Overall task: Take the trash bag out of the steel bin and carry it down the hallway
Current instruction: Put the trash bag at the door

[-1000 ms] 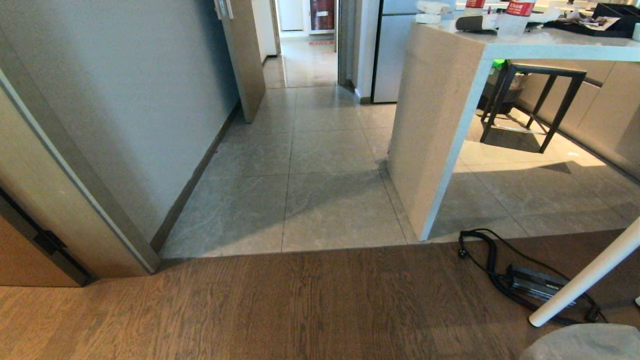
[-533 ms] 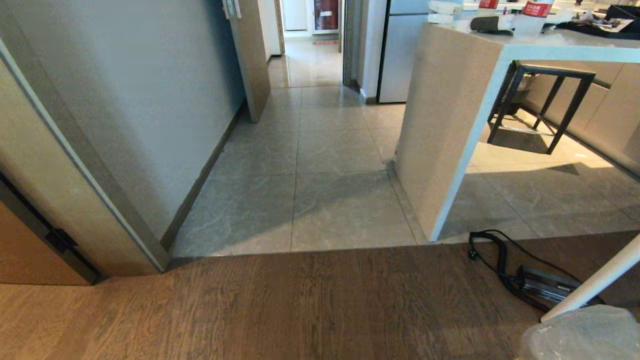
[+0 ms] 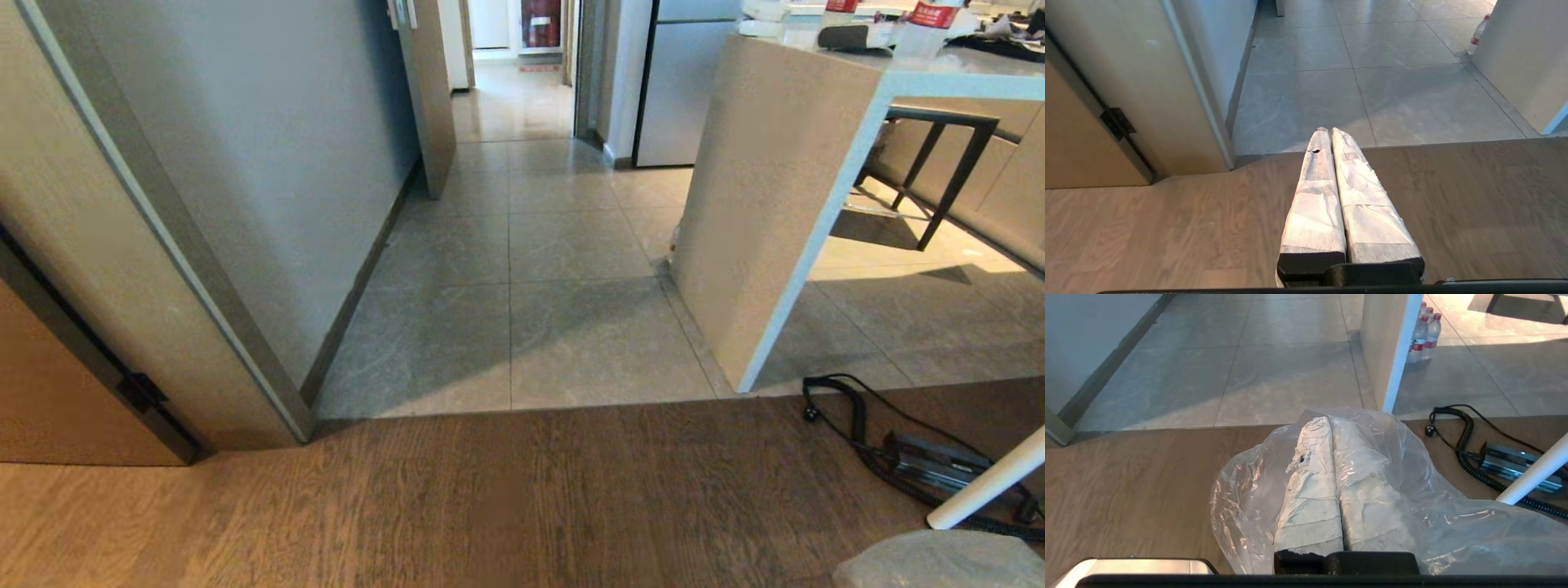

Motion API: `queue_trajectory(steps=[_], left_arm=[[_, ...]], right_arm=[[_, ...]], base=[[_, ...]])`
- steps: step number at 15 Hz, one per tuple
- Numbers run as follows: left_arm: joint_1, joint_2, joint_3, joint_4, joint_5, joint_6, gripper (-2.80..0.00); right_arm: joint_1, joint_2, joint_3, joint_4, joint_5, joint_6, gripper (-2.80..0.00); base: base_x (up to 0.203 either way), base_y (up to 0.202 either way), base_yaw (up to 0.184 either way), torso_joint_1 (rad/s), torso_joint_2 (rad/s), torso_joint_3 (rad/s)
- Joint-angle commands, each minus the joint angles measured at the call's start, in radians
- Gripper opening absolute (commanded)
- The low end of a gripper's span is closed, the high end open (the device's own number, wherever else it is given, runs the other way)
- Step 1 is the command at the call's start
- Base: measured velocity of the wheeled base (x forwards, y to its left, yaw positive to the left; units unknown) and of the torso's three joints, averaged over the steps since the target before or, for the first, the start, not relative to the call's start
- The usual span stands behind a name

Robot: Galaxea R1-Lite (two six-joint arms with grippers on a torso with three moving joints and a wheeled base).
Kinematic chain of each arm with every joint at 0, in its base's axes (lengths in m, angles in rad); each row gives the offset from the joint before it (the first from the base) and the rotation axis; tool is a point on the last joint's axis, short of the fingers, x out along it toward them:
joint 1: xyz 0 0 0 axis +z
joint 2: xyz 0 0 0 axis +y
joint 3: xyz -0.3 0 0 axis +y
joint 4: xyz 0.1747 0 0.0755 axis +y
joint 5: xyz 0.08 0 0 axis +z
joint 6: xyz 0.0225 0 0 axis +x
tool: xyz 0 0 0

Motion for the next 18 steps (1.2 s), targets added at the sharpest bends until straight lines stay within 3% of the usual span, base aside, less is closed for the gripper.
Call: queue_trajectory(steps=[1, 18], left_arm=[[0.0, 0.0, 0.011, 0.0, -0.001, -0.003, -2.8], [0.0, 0.0, 0.011, 0.002, -0.001, 0.007, -2.8]], right_arm=[[0.0, 0.001, 0.0, 0.0, 0.0, 0.0, -2.8], [0.001, 0.001, 0.0, 0.0, 0.0, 0.0, -2.8]], base=[[0.0, 0.136, 0.004, 0.003, 0.01, 0.007], [0.0, 0.005, 0.0, 0.0, 0.0, 0.0]])
